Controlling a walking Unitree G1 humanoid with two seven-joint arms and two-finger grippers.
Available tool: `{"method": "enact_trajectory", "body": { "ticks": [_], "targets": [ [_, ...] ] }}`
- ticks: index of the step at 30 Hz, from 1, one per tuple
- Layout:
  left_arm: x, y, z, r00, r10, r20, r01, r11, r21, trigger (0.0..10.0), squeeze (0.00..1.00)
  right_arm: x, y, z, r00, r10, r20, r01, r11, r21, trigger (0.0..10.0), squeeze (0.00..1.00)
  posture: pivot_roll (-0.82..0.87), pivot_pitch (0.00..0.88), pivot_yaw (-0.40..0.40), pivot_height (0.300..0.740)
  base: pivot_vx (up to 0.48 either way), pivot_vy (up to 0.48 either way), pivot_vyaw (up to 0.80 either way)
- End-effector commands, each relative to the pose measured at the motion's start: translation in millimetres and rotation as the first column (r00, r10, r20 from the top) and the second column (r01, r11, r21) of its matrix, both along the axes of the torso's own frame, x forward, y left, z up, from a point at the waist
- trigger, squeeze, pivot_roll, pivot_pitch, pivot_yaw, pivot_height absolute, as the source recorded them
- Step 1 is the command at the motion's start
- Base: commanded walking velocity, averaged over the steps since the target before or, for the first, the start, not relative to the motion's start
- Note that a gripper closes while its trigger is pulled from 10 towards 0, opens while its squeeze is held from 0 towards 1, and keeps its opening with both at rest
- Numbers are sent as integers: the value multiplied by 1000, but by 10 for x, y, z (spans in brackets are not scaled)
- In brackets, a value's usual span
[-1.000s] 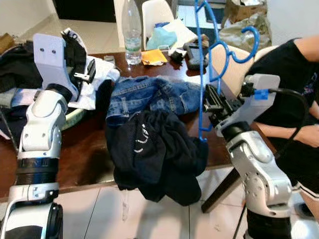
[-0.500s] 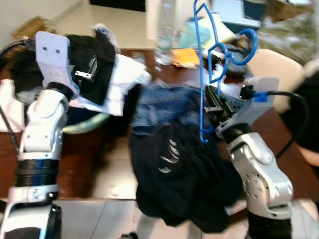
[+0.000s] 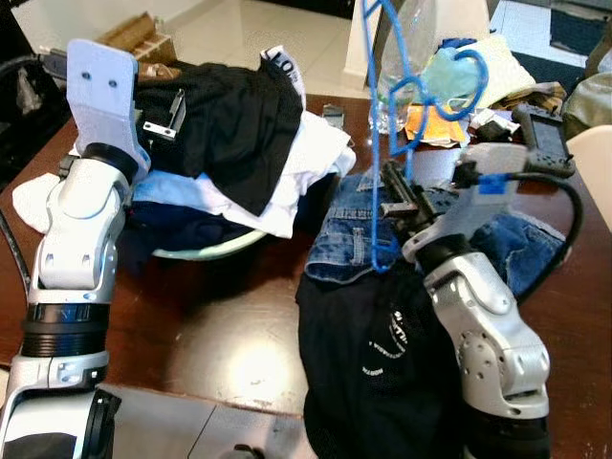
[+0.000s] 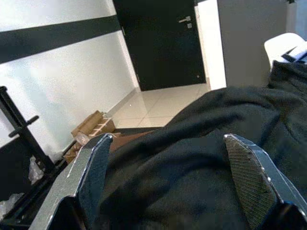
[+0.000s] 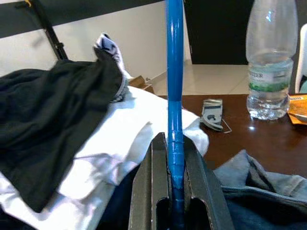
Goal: Hang hanger
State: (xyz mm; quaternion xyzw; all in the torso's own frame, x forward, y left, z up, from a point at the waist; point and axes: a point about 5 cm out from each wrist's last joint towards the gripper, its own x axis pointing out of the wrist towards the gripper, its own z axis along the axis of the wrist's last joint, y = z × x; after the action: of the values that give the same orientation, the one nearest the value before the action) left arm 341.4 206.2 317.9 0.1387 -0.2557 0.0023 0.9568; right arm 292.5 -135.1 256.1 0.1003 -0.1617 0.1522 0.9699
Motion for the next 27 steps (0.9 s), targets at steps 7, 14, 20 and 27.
{"method": "enact_trajectory", "body": {
  "ticks": [7, 14, 20, 27],
  "targets": [
    [18, -175, -128, 988, -111, -104, 125, 983, 138, 10000, 0, 2, 8, 6, 1000, 4, 12, -4, 1000, 5, 10000, 0, 84, 190, -21, 740, 0, 0, 0],
    [41, -126, -220, 987, -53, -150, 90, 965, 247, 10000, 0, 1, 19, 16, 1000, 11, 15, -11, 1000, 4, 10000, 0, 80, 190, -21, 740, 0, 0, 0],
    [92, 21, -274, 988, 28, -153, 15, 962, 273, 10000, 0, -5, 0, 17, 1000, 4, 15, -4, 1000, 1, 10000, 0, 67, 196, -17, 740, 0, 0, 0],
    [91, 36, -256, 989, 32, -141, 7, 963, 268, 0, 0, -10, -15, 20, 1000, -1, 16, 1, 1000, -1, 10000, 0, 66, 199, -16, 740, 0, 0, 0]
  ]
}}
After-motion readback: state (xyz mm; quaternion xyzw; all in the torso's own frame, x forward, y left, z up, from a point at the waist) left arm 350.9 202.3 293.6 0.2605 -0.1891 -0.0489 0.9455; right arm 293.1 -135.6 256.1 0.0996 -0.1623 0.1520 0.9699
